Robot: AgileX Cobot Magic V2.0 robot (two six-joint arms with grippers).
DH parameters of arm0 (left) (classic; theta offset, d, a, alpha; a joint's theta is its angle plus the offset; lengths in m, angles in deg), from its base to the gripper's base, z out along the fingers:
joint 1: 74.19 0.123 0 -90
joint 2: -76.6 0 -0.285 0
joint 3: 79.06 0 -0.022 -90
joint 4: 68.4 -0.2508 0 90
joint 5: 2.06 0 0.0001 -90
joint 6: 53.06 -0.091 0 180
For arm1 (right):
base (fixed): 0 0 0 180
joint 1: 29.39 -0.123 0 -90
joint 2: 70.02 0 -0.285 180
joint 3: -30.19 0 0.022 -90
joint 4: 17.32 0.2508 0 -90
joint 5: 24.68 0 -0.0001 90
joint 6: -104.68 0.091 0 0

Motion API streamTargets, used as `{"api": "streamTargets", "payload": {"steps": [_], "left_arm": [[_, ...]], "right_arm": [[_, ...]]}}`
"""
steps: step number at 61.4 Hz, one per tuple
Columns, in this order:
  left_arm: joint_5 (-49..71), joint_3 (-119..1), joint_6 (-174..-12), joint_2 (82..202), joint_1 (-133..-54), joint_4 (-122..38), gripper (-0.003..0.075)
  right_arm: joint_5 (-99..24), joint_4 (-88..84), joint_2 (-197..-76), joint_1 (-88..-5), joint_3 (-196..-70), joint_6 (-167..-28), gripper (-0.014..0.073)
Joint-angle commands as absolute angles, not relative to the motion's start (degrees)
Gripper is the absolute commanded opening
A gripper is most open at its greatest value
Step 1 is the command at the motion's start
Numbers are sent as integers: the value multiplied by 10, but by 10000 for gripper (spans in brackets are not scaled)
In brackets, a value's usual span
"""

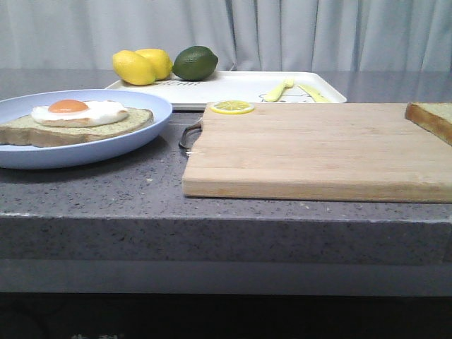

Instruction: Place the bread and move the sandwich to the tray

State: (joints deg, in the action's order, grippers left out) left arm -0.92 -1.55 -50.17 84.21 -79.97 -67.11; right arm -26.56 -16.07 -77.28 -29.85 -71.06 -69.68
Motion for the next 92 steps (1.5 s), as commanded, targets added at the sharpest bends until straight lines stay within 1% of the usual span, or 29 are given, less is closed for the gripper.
{"api": "streamTargets", "payload": {"steps": [1, 49, 60, 71, 82, 92], "left_arm": [[-54, -16, -503, 830, -800, -668, -20], [-60, -16, -503, 830, -800, -668, -20], [-72, -27, -503, 830, -800, -666, -20], [-51, -95, -503, 833, -800, -663, -20], [38, -206, -503, 868, -800, -663, -20], [133, -327, -503, 935, -800, -676, -20]], "right_arm": [[-217, -168, -762, -295, -712, -698, -71], [-214, -168, -762, -295, -712, -698, -71], [-196, -168, -762, -295, -721, -698, -71], [-234, -168, -762, -295, -799, -698, -71], [-312, -169, -769, -295, -922, -700, -71], [-404, -188, -820, -295, -1029, -707, -71]]}}
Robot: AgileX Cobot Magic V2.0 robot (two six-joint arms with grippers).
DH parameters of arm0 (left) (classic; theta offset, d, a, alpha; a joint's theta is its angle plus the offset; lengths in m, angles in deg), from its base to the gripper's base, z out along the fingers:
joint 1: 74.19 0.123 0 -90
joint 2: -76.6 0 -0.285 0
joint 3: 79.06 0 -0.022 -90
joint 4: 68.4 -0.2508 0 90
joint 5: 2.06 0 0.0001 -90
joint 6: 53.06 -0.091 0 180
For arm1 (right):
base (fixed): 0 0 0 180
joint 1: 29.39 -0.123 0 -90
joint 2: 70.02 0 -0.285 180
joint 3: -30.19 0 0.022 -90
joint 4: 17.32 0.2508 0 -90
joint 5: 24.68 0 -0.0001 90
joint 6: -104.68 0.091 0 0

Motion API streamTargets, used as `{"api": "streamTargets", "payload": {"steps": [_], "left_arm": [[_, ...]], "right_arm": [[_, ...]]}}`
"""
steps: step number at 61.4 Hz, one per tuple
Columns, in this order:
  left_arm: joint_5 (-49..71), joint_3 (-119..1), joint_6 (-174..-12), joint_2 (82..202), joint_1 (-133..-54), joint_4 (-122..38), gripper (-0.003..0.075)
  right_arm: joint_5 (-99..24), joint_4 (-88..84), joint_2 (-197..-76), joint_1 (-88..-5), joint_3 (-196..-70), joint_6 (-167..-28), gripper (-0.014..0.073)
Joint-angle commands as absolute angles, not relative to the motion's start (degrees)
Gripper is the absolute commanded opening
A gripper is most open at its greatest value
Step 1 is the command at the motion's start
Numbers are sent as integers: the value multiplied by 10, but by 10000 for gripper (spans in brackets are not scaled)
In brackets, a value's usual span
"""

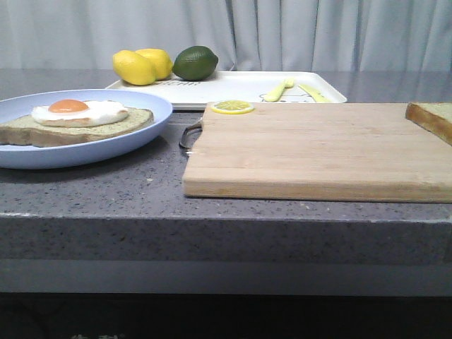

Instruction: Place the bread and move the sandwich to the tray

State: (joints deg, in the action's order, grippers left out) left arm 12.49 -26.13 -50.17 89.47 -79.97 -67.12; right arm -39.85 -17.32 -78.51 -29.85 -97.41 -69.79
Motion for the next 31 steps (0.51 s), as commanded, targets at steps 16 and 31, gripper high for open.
{"api": "streamTargets", "payload": {"steps": [16, 31], "left_arm": [[234, -456, -503, 1073, -800, -675, -20], [245, -458, -503, 1136, -800, -671, -20]], "right_arm": [[-560, -188, -962, -295, -1145, -707, -71], [-612, -188, -1054, -295, -1144, -707, -71]]}}
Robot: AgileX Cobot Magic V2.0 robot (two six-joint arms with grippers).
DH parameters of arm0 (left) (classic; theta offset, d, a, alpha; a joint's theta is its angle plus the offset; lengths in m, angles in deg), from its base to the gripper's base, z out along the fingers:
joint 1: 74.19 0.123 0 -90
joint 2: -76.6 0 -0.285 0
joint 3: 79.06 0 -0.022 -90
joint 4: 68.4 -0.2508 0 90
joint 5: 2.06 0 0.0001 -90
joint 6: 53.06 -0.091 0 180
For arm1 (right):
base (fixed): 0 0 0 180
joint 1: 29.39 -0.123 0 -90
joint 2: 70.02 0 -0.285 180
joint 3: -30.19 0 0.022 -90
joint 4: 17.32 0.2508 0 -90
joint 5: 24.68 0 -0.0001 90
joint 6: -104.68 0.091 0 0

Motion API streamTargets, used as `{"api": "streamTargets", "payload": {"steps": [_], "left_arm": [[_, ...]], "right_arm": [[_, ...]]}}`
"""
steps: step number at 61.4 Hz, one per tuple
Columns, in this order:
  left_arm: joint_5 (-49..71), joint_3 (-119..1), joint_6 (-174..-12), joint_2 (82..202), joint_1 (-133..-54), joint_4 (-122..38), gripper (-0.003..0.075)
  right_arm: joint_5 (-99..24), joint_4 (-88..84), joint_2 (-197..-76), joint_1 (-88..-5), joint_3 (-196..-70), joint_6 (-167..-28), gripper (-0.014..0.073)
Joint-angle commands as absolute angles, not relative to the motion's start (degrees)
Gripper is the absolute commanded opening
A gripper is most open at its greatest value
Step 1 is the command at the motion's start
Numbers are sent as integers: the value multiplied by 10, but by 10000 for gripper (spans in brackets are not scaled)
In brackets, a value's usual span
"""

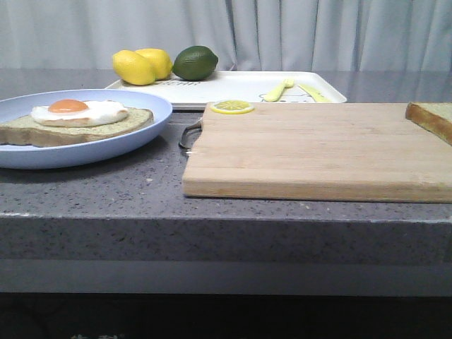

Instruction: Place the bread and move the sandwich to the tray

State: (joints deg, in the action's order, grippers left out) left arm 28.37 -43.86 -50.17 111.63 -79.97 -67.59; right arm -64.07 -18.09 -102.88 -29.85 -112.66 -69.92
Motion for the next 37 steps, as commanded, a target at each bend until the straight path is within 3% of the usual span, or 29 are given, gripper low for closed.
{"api": "streamTargets", "payload": {"steps": [1, 23, 29, 37], "left_arm": [[246, -458, -503, 1139, -800, -671, -20], [257, -458, -503, 1189, -800, -671, -17], [256, -458, -503, 1195, -800, -672, 55], [240, -458, -503, 1195, -800, -673, 293]], "right_arm": [[-613, -188, -1058, -295, -1144, -707, -71], [-655, -188, -1103, -295, -1142, -707, -33], [-655, -188, -1105, -295, -1142, -707, 129], [-653, -188, -1105, -295, -1142, -707, 390]]}}
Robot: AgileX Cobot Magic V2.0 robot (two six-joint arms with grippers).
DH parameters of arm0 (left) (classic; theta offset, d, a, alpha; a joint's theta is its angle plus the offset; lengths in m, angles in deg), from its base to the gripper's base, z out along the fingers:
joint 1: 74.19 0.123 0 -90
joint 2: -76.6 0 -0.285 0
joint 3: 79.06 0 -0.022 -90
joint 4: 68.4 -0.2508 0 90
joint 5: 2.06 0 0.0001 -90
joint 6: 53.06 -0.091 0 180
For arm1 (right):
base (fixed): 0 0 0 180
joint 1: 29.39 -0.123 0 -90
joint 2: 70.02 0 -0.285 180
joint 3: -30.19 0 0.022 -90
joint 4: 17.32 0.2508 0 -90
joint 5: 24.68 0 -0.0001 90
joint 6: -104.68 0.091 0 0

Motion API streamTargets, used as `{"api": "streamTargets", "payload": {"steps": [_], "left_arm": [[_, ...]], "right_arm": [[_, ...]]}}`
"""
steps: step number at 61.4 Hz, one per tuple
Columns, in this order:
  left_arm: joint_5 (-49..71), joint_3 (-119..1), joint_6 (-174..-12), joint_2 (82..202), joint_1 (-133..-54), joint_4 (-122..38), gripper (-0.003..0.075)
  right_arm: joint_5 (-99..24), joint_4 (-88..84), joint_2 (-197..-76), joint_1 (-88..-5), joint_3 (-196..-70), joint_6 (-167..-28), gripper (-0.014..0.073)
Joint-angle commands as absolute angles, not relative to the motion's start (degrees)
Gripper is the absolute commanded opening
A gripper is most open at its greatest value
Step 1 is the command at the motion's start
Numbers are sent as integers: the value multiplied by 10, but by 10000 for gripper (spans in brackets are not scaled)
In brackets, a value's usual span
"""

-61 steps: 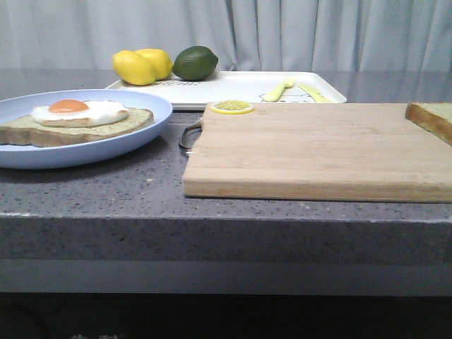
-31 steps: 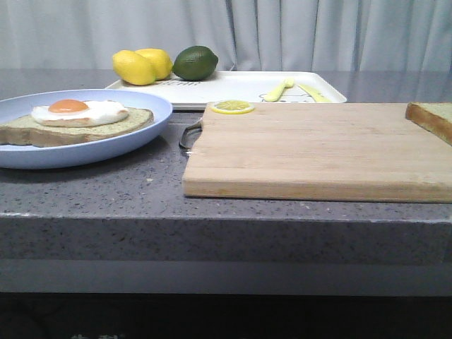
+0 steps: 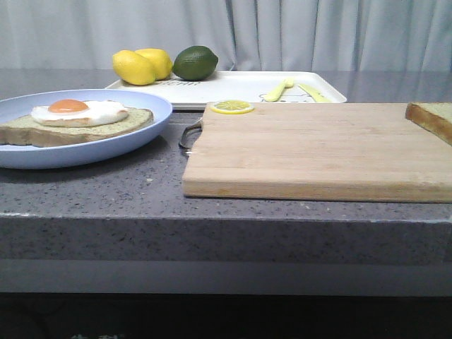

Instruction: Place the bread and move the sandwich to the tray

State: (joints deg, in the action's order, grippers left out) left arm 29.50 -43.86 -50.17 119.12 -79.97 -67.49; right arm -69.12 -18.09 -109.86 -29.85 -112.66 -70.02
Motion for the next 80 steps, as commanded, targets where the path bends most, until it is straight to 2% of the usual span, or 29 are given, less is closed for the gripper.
{"api": "streamTargets", "payload": {"steps": [1, 5, 9, 22, 34, 57, 63, 69, 80], "left_arm": [[239, -458, -503, 1195, -800, -674, 319], [234, -458, -503, 1195, -800, -674, 410], [233, -458, -503, 1195, -800, -674, 453], [231, -458, -503, 1195, -800, -674, 438], [229, -458, -503, 1195, -803, -674, 438], [229, -458, -503, 1195, -911, -678, 438], [229, -458, -503, 1195, -930, -684, 438], [229, -458, -503, 1195, -937, -690, 438], [218, -458, -503, 1195, -937, -699, 438]], "right_arm": [[-653, -188, -1105, -295, -1142, -707, 412], [-652, -188, -1105, -295, -1142, -707, 487], [-649, -188, -1105, -295, -1141, -707, 498], [-656, -173, -1121, -295, -1149, -707, 496], [-749, -162, -1208, -295, -1216, -707, 494], [-904, -163, -1405, -286, -1380, -733, 494], [-922, -161, -1435, -245, -1409, -735, 494], [-929, -134, -1447, -171, -1421, -753, 493], [-930, 23, -1462, -20, -1417, -833, 433]]}}
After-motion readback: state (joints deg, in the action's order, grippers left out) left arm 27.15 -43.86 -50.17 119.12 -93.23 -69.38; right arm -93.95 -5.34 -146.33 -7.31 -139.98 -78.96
